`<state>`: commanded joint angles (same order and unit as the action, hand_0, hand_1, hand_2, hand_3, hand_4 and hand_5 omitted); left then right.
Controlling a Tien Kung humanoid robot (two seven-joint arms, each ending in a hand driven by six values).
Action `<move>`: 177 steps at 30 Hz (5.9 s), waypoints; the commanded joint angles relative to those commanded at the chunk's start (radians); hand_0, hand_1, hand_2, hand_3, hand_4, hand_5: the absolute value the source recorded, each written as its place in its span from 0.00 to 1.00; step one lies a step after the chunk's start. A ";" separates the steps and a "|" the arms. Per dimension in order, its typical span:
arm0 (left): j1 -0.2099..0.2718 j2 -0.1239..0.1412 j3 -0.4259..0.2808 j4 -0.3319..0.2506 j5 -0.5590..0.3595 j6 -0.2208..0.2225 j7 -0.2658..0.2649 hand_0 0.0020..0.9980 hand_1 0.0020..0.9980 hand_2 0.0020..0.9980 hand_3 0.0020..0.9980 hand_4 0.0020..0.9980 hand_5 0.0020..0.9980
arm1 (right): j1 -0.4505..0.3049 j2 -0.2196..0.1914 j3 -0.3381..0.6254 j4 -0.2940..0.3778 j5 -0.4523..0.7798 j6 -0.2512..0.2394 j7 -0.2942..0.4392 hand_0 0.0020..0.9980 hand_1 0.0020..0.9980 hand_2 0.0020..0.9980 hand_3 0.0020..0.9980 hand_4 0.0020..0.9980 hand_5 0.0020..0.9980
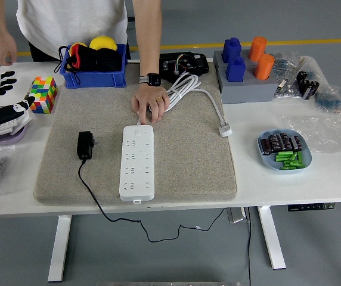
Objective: Pull the plug out,throw it away,press the button
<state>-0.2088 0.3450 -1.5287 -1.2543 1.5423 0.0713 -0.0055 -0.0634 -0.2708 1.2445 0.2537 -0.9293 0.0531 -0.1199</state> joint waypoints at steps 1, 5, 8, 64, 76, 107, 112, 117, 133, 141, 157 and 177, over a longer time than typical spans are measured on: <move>-0.003 0.000 0.001 0.000 0.000 0.000 0.000 0.84 0.83 0.83 0.87 0.82 0.23 | 0.001 0.000 -0.003 -0.001 0.001 0.000 0.000 0.73 0.67 0.66 0.66 0.77 0.63; -0.004 0.003 0.006 0.000 -0.001 -0.001 0.001 0.84 0.83 0.83 0.87 0.82 0.23 | -0.002 0.001 -0.004 -0.001 0.001 0.000 0.000 0.73 0.67 0.66 0.66 0.77 0.63; -0.004 0.004 0.002 -0.001 -0.001 0.000 0.001 0.84 0.83 0.83 0.87 0.82 0.23 | 0.000 0.001 -0.002 0.000 0.000 0.000 0.000 0.73 0.67 0.66 0.66 0.77 0.63; -0.082 0.128 0.431 -0.189 -0.032 -0.126 0.129 0.52 0.62 0.60 0.83 0.62 0.00 | -0.001 0.004 0.016 0.001 -0.004 0.000 0.000 0.73 0.67 0.66 0.66 0.76 0.63; -0.350 0.099 0.808 -0.073 -0.083 -0.114 0.167 0.15 0.22 0.25 0.73 0.24 0.00 | 0.000 0.004 0.019 0.001 0.001 0.001 -0.001 0.73 0.67 0.66 0.66 0.76 0.63; -0.651 -0.053 1.128 0.261 0.041 -0.157 0.324 0.04 0.02 0.12 0.73 0.00 0.00 | 0.006 -0.006 -0.004 -0.002 0.011 0.001 -0.001 0.73 0.67 0.66 0.66 0.76 0.63; -0.661 -0.052 1.165 0.270 0.039 -0.159 0.325 0.04 0.02 0.12 0.73 0.00 0.00 | 0.004 -0.007 -0.008 -0.004 0.012 0.001 -0.002 0.73 0.67 0.66 0.66 0.76 0.63; -0.663 -0.049 1.183 0.265 0.039 -0.162 0.327 0.03 0.02 0.12 0.73 0.00 0.00 | 0.002 -0.009 -0.011 -0.003 0.011 0.001 -0.001 0.73 0.67 0.66 0.66 0.76 0.63; -0.623 -0.004 1.005 0.138 0.070 -0.153 0.309 0.03 0.02 0.12 0.72 0.00 0.00 | -0.010 0.006 0.006 -0.002 0.005 0.001 -0.001 0.73 0.67 0.66 0.66 0.76 0.63; -0.500 0.030 0.788 0.073 -0.029 -0.118 0.216 0.15 0.15 0.28 0.72 0.38 0.00 | -0.010 0.005 0.010 -0.003 0.002 0.000 -0.001 0.73 0.67 0.66 0.66 0.76 0.63; -0.115 -0.035 0.209 -0.054 -0.094 0.014 0.009 0.90 0.93 0.86 0.84 0.81 0.50 | 0.005 0.003 0.019 0.000 -0.007 0.000 -0.001 0.73 0.67 0.66 0.66 0.76 0.64; 0.048 -0.075 -0.091 -0.106 -0.110 0.018 -0.020 0.89 0.89 0.84 0.84 0.79 0.54 | 0.012 0.002 0.019 0.001 -0.009 0.000 -0.001 0.73 0.67 0.66 0.66 0.76 0.63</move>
<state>-0.1604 0.2701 -1.6197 -1.3600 1.4326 0.0889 -0.0254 -0.0518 -0.2683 1.2636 0.2547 -0.9381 0.0532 -0.1206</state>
